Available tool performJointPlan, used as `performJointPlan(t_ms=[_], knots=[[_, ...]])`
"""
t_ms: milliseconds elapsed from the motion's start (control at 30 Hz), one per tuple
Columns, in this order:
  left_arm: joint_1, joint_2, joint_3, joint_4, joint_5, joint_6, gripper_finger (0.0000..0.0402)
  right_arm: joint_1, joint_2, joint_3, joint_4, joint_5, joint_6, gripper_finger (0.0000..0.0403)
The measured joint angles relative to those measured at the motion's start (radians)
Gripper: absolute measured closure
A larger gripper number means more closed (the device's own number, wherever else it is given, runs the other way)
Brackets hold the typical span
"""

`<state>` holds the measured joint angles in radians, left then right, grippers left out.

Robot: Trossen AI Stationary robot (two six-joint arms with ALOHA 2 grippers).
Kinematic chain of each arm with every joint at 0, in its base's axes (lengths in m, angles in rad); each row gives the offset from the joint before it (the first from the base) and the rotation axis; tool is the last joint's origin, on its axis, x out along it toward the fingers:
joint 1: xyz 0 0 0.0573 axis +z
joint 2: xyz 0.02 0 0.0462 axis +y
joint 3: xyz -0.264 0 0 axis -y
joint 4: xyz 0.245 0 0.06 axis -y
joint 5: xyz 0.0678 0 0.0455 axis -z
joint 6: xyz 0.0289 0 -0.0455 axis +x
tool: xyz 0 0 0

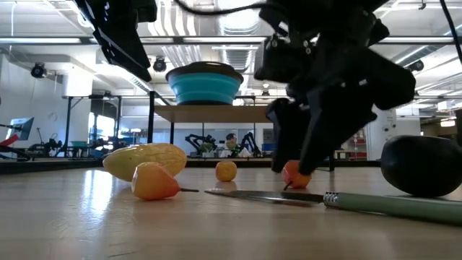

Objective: Pick & Place Fruit
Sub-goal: Put the middle pear into the blue strainer bowl on the shelf

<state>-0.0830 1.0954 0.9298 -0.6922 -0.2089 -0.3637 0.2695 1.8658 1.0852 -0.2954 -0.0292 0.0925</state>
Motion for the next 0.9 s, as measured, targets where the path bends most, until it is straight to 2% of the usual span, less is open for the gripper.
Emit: performJointPlan(t_ms=[300,900], knots=[[0.0,0.0,-0.001,-0.001,0.002,0.008,0.0115,0.002,0.027,0.01,-0.034,0.002,0.01,0.0142],[0.0,0.0,-0.001,-0.001,0.002,0.012,0.0115,0.002,0.023,0.008,-0.068,0.004,0.054,0.0263]])
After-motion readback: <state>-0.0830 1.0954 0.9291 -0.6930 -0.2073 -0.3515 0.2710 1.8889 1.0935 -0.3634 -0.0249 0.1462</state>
